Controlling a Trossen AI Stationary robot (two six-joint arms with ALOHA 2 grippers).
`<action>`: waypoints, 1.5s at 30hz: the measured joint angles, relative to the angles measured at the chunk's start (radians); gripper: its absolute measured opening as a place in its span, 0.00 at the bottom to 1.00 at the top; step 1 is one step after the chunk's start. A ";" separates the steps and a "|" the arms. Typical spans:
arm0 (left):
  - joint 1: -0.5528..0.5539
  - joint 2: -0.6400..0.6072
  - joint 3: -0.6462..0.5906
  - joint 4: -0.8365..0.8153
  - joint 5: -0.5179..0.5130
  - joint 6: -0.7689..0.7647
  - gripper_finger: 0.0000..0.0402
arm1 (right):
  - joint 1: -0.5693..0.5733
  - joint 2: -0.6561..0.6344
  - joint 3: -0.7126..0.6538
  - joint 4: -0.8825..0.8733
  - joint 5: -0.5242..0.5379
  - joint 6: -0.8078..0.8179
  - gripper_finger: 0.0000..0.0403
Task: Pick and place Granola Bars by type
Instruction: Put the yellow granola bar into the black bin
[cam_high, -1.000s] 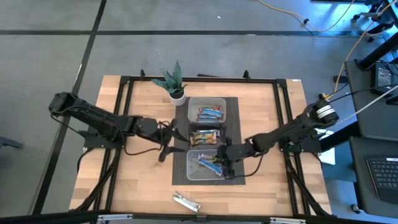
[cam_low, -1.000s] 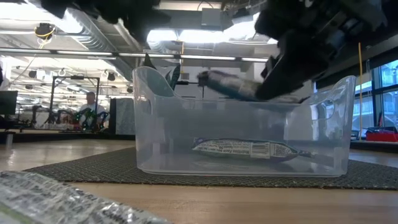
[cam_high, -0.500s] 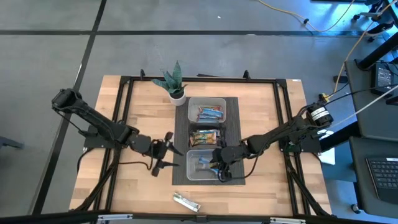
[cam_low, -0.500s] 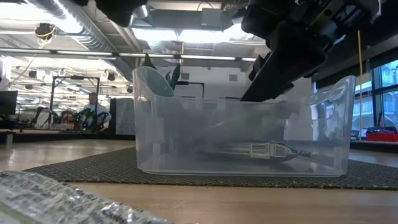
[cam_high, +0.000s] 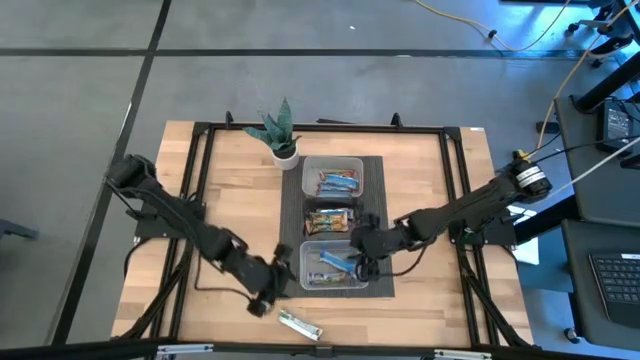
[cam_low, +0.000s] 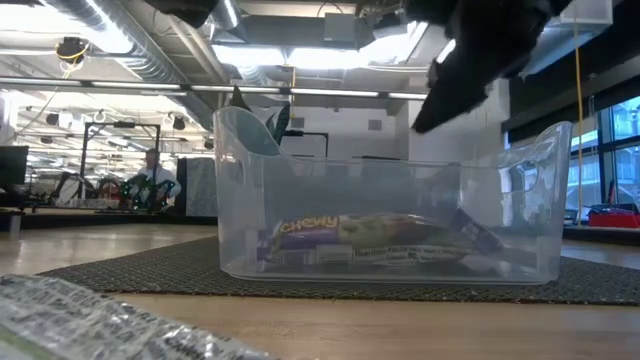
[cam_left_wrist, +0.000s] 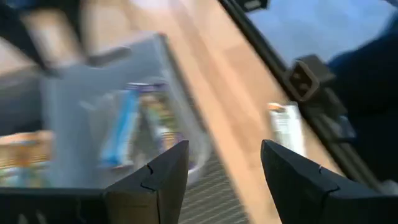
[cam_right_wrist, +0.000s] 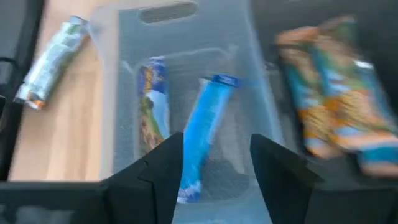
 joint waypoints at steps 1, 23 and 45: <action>-0.009 0.033 0.030 -0.016 0.016 -0.015 0.48 | 0.006 -0.014 0.012 -0.044 0.028 0.012 0.47; -0.123 0.493 0.279 -0.054 0.051 -0.242 0.48 | 0.109 -0.066 0.025 -0.123 0.093 0.129 0.46; -0.121 0.551 0.283 -0.138 0.061 -0.258 0.32 | 0.138 -0.066 0.024 -0.125 0.094 0.132 0.46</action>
